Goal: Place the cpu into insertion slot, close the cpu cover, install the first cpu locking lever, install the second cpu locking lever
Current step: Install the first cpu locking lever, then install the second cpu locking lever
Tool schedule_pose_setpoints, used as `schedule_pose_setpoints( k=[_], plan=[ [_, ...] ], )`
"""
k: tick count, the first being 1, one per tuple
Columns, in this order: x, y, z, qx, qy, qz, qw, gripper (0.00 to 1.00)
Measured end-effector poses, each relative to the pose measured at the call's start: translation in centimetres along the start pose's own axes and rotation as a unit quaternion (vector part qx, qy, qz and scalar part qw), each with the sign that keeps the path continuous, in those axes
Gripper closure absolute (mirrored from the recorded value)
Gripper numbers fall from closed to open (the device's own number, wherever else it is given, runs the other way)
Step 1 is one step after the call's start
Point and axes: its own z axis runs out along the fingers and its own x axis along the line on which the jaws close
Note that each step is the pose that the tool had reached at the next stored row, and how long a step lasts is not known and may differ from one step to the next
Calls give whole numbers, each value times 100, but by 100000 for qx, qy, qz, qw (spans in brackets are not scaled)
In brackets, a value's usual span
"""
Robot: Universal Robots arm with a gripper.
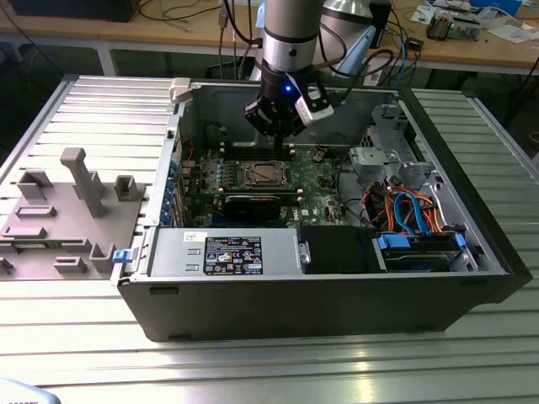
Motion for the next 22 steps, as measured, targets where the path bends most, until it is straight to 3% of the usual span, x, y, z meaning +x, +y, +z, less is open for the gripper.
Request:
schedule_pose_setpoints(
  k=[22],
  plan=[
    [-23,-24,-24,220,16,7,100000,89]
  ],
)
